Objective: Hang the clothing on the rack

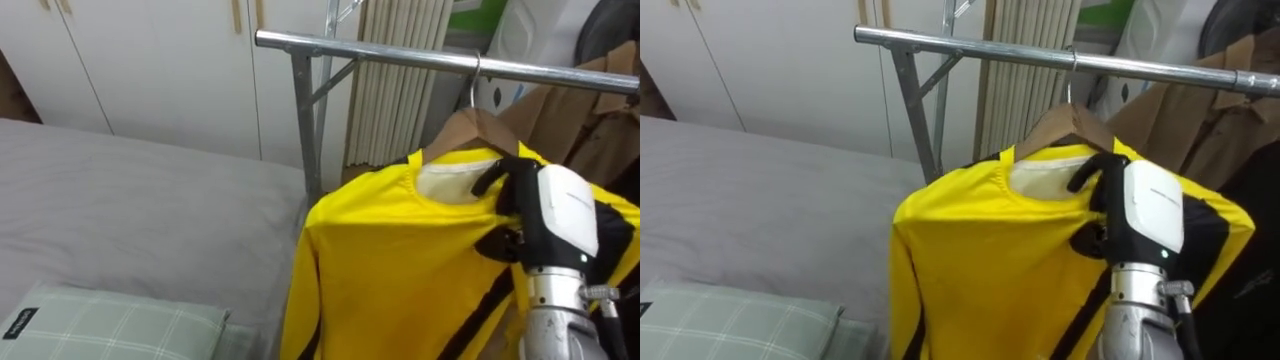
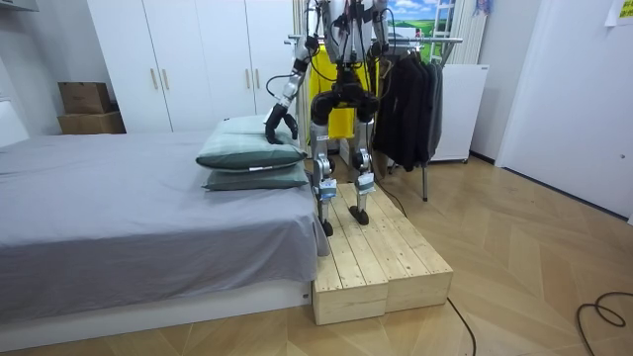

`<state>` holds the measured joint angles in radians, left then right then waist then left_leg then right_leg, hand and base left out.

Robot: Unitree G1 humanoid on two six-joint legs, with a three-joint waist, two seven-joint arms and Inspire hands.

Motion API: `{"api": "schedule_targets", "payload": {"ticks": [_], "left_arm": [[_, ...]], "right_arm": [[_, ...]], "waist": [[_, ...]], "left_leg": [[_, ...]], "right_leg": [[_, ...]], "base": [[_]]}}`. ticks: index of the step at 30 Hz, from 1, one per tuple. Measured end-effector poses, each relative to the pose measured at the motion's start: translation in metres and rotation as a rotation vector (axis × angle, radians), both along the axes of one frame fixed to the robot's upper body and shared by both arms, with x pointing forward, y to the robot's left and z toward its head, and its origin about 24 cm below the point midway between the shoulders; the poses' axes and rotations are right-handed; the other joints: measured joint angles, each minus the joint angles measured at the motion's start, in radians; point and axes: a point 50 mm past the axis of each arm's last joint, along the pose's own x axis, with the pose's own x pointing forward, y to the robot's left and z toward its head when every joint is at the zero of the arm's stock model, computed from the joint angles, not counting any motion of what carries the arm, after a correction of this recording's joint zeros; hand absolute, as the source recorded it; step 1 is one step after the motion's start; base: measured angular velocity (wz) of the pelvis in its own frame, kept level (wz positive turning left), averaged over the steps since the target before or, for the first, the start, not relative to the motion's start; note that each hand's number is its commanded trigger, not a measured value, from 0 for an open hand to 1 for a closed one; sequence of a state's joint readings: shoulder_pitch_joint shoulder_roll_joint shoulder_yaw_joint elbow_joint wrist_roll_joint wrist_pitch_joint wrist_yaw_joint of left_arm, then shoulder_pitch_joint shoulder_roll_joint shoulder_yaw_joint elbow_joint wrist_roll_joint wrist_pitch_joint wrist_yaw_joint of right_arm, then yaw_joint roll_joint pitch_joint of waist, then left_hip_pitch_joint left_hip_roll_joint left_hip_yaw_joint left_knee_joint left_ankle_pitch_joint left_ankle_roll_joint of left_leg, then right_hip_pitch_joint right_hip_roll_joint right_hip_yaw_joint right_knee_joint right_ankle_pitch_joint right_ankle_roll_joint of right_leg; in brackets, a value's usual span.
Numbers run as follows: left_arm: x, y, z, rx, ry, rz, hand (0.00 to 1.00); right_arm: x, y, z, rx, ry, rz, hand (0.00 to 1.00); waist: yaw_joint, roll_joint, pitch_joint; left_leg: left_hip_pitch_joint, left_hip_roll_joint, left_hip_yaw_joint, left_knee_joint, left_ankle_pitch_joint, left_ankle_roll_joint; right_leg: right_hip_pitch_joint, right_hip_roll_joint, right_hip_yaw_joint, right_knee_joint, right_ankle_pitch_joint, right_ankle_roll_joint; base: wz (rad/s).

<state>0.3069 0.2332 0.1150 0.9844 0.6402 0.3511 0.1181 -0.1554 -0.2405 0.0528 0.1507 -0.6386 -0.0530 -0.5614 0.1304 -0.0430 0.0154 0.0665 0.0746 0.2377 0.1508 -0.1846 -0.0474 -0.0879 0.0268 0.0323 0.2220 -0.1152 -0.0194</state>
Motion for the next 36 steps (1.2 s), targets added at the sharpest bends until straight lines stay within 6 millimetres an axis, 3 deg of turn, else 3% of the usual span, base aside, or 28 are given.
{"api": "schedule_targets", "payload": {"ticks": [3, 4, 5, 16, 36], "left_arm": [[-0.005, -0.002, -0.002, -0.002, 0.015, 0.005, 0.0], [-0.005, -0.003, -0.002, -0.004, 0.016, 0.007, 0.0], [-0.006, -0.004, -0.002, -0.006, 0.019, 0.011, 0.0], [-0.013, -0.006, -0.004, -0.02, 0.047, 0.025, 0.0], [-0.013, -0.006, -0.004, -0.017, 0.047, 0.025, 0.0]], "right_arm": [[-0.002, 0.003, 0.013, 0.059, -0.072, 0.019, 1.0], [-0.002, 0.003, 0.015, 0.07, -0.084, 0.02, 0.6], [-0.003, 0.004, 0.019, 0.093, -0.104, 0.023, 0.0], [-0.004, 0.005, 0.028, 0.148, -0.155, 0.032, 0.0], [-0.01, 0.003, 0.02, 0.143, -0.135, 0.022, 0.0]], "waist": [[-0.009, 0.001, -0.0009], [-0.01, 0.002, -0.0009], [-0.015, 0.002, -0.0009], [-0.043, 0.006, -0.0017], [-0.042, 0.007, -0.0004]], "left_leg": [[0.001, 0.0, 0.004, 0.001, 0.0, 0.0], [0.001, 0.0, 0.006, 0.001, 0.0, 0.0], [0.001, 0.0, 0.008, 0.0, 0.0, 0.0], [0.005, 0.002, 0.016, -0.001, -0.002, -0.002], [0.012, 0.002, 0.019, -0.007, -0.002, -0.002]], "right_leg": [[0.0, 0.0, 0.004, 0.001, 0.0, 0.0], [0.0, 0.001, 0.007, 0.001, 0.001, 0.001], [-0.001, 0.002, 0.009, 0.001, 0.001, 0.001], [-0.002, 0.006, 0.018, 0.001, 0.002, 0.001], [0.001, 0.007, 0.021, 0.001, 0.002, 0.001]], "base": [[-0.02], [-0.07], [-0.07], [-0.02], [0.0]]}}
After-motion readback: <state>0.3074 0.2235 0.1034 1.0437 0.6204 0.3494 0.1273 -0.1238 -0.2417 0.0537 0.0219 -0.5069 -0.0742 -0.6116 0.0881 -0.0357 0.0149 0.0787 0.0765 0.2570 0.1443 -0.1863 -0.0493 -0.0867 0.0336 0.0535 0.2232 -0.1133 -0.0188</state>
